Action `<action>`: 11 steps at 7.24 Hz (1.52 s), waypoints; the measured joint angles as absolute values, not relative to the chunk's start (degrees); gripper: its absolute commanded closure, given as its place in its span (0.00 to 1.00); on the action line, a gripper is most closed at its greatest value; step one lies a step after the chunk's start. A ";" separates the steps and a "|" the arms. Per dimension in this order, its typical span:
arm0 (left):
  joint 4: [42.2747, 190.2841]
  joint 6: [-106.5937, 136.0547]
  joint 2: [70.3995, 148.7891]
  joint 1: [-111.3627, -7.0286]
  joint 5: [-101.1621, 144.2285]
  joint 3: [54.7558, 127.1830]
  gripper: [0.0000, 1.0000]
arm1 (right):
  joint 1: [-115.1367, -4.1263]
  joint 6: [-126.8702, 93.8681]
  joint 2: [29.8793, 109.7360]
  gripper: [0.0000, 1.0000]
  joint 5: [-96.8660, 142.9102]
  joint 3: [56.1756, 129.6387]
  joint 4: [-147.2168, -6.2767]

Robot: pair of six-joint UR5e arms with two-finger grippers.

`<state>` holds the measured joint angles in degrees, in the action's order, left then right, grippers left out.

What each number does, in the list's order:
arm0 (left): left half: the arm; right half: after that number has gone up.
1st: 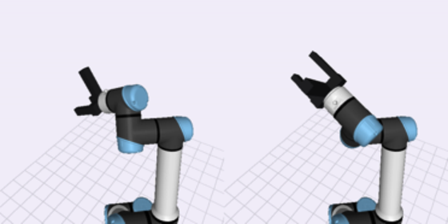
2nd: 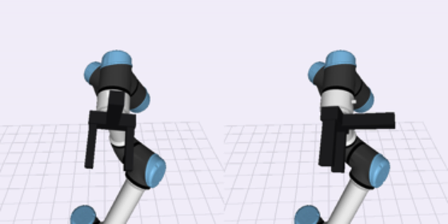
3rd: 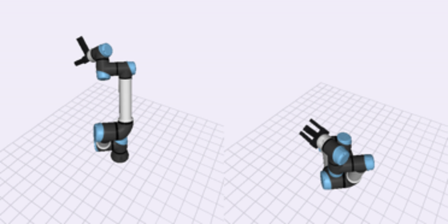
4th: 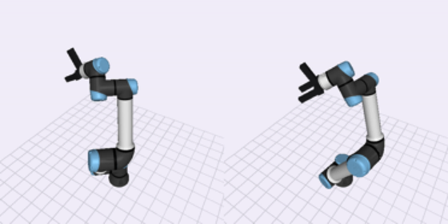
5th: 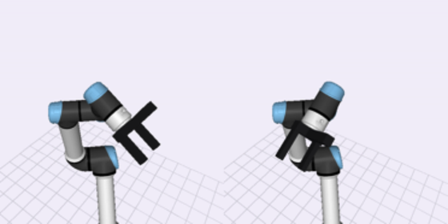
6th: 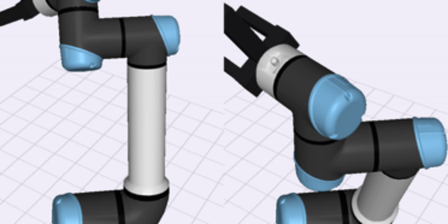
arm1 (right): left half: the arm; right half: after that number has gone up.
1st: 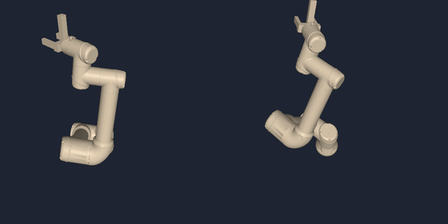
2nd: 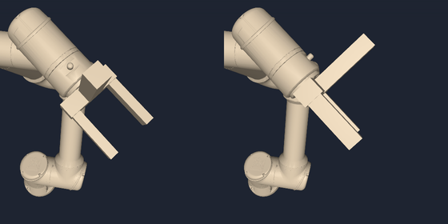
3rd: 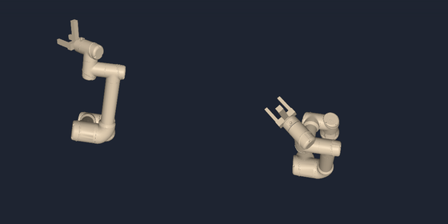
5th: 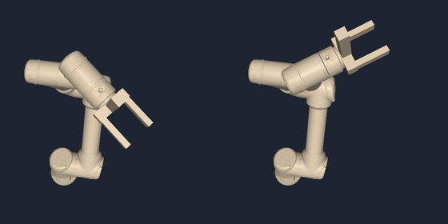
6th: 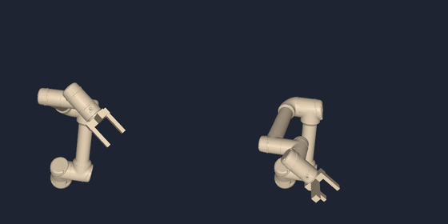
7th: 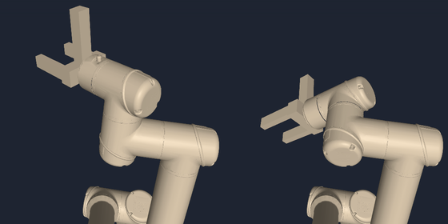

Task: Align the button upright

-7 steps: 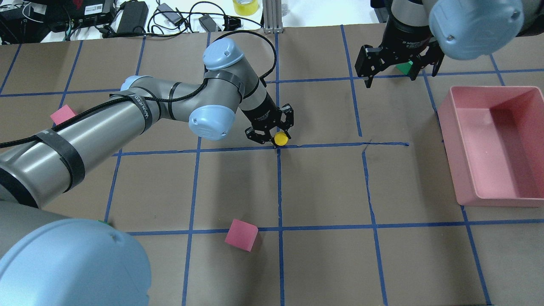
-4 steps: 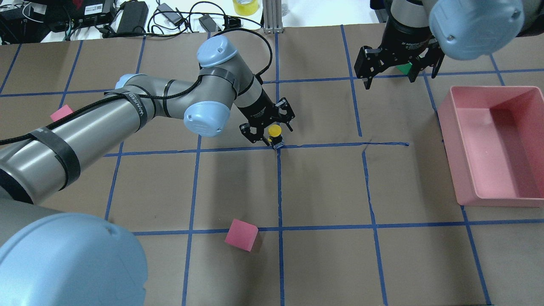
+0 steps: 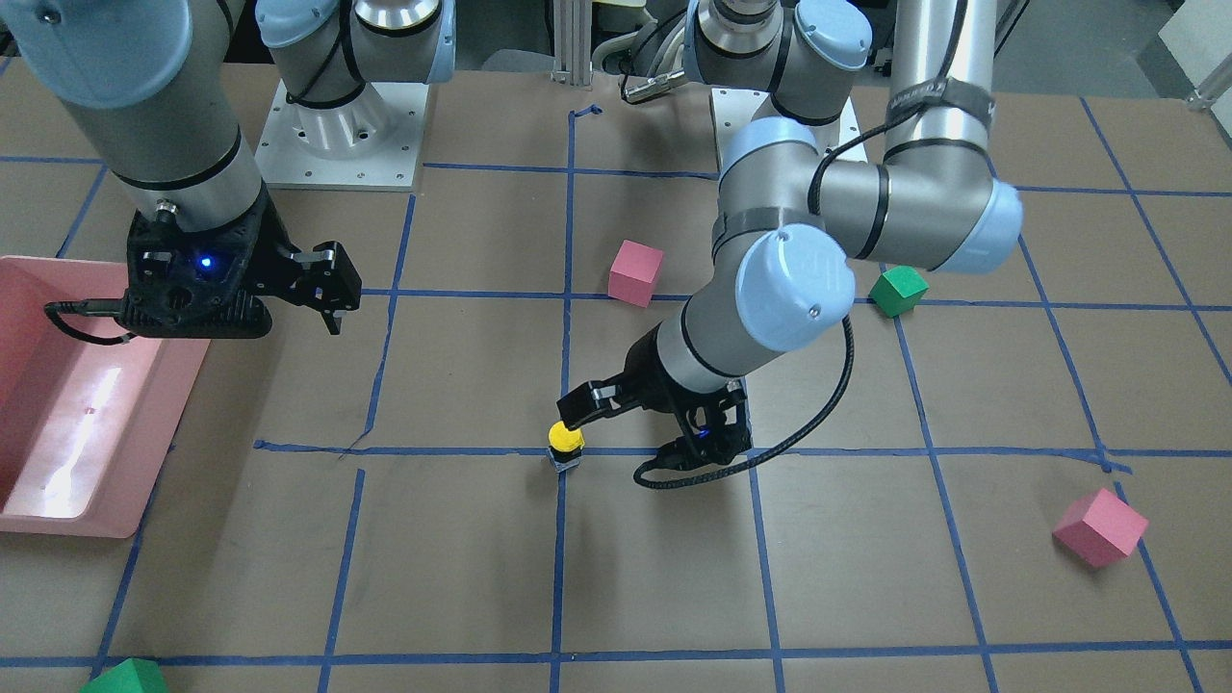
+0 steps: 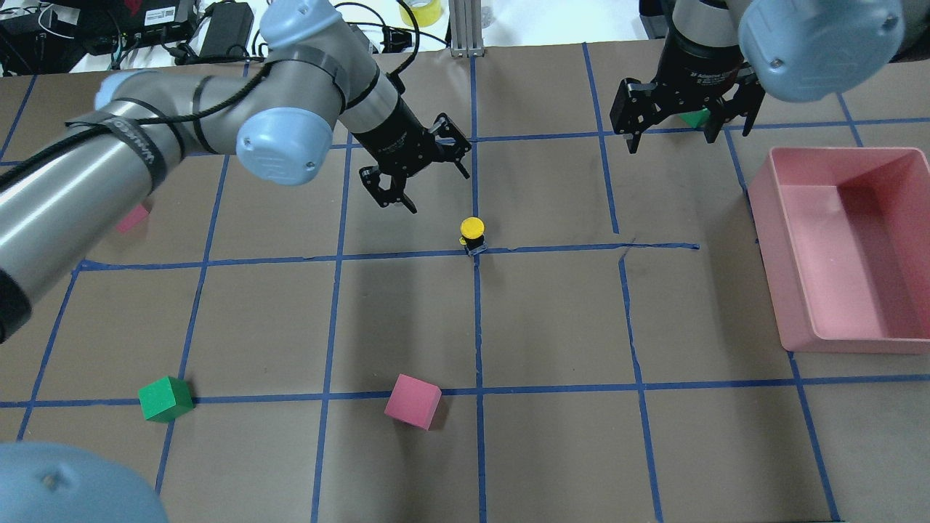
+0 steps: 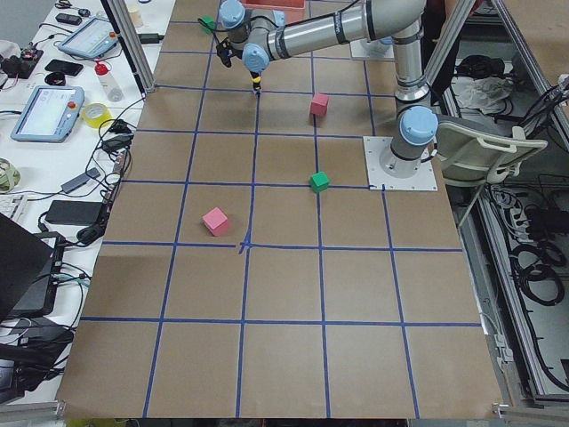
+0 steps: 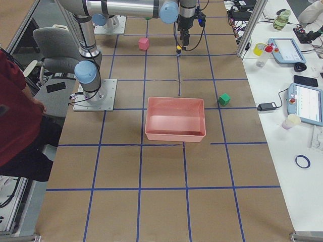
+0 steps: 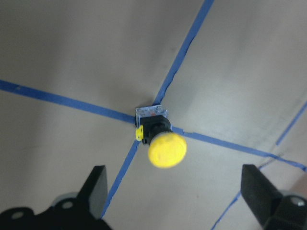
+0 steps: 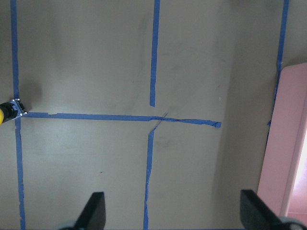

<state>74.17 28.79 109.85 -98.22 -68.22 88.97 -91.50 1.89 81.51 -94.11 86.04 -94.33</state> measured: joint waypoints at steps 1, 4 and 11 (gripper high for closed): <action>79.85 24.15 105.84 -96.62 -69.90 88.33 0.00 | -91.47 2.36 81.54 0.00 -94.18 86.03 -94.39; 93.67 7.63 94.38 -90.56 -76.54 87.21 0.00 | -91.20 2.56 81.53 0.00 -93.44 86.10 -94.36; 81.31 0.68 86.65 -86.59 -85.58 92.40 0.00 | -91.55 0.93 81.85 0.00 -93.88 86.97 -94.07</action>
